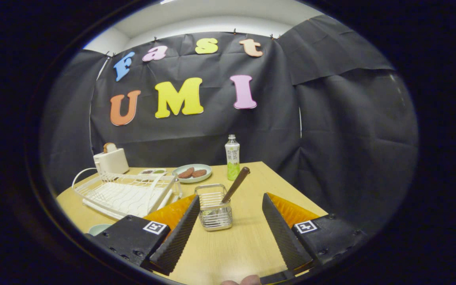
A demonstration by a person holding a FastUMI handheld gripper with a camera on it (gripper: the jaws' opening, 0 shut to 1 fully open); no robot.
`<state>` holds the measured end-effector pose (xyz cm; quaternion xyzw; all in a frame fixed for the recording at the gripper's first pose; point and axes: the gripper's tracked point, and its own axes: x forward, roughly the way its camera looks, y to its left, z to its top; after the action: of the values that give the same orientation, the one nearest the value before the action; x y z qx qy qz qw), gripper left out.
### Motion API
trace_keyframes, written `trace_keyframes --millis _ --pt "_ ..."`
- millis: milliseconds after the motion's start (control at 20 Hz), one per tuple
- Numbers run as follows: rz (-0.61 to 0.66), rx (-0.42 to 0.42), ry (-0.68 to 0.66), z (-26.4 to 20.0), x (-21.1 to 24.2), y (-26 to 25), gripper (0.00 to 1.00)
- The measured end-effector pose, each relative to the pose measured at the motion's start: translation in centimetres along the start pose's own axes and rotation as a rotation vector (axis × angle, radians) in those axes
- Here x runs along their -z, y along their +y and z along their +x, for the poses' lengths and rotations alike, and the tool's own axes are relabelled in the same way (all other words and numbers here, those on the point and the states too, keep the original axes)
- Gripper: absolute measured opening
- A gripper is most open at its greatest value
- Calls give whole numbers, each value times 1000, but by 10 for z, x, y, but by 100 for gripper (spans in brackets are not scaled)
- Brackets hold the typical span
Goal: Take the plate from the dish rack, then take the spoon from the basket and place it into the plate.
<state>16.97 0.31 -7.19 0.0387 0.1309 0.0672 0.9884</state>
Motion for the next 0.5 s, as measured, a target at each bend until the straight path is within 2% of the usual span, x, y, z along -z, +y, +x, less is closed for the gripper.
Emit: trace_keyframes --millis 200,500 --pt "-3 -31 23 44 -3 -3 100" --pt "23 -83 56 86 -4 6 100"
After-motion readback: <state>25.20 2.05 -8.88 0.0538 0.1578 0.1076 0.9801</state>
